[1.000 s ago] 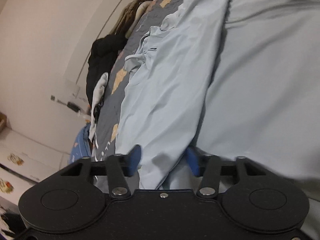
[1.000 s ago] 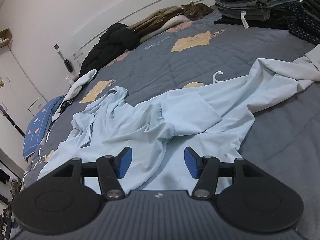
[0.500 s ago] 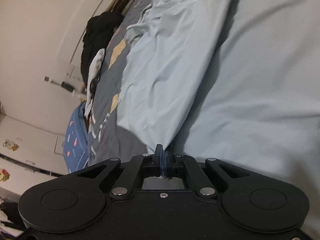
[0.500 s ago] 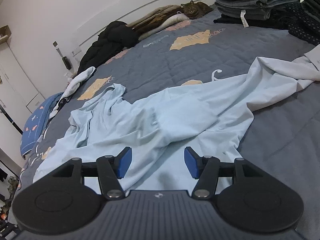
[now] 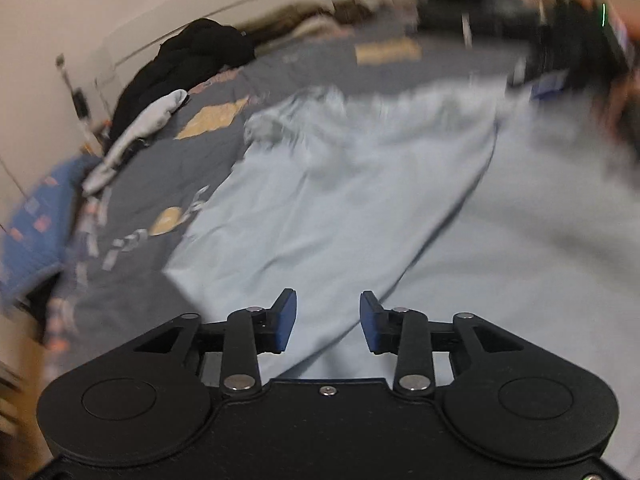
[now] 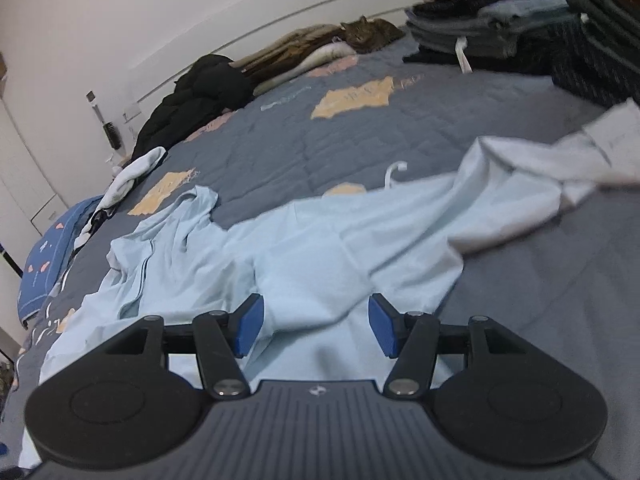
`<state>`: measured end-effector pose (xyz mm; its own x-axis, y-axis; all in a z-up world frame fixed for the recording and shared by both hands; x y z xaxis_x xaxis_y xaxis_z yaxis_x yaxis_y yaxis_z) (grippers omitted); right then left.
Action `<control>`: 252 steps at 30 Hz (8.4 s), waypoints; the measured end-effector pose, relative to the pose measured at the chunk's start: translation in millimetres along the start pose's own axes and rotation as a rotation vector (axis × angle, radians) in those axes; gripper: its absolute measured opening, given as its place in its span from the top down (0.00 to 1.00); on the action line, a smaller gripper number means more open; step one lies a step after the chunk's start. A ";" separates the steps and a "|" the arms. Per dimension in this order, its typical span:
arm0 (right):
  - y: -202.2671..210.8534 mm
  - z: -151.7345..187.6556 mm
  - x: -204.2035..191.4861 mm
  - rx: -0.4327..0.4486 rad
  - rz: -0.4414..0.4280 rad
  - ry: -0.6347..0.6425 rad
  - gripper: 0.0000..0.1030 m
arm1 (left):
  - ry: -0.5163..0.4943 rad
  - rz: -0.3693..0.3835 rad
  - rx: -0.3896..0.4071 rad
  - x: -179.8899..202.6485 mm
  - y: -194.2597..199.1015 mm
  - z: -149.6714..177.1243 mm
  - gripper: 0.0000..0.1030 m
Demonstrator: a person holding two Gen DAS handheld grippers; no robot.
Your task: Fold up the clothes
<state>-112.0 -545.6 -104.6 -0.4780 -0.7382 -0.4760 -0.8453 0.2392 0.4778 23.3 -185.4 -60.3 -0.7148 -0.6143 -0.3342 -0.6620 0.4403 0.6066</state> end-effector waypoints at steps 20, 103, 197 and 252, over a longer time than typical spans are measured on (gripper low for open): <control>-85.9 -24.8 13.3 -0.236 0.025 0.151 0.99 | 0.026 -0.037 -0.166 15.6 -53.5 21.8 0.60; -186.2 104.9 -376.5 -0.464 -0.572 0.831 0.55 | 0.414 -0.189 -0.223 -150.4 -24.1 31.3 0.52; 138.8 -42.1 202.0 0.453 0.291 -0.293 0.45 | 0.460 0.201 -0.022 78.8 -27.0 -51.3 0.37; 87.4 -47.7 77.3 0.546 -0.291 -0.774 0.98 | 0.292 0.132 0.098 92.8 -0.4 -68.5 0.35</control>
<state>-211.5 -611.8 -64.5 -0.0945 -0.2451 -0.9649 -0.8556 0.5154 -0.0471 -27.3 -287.4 -42.1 -0.7104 -0.7033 -0.0276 -0.5965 0.5807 0.5540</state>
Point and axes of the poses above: each gripper's, at about its wrist camera, not at the fingertips, and y roughly against the way its jaws point, x to its right, z to its underside, the point moved 7 cm from there along -y, roughly the way its jaws point, and after that the axes turned 13 degrees about -z, right-handed, at the moved point
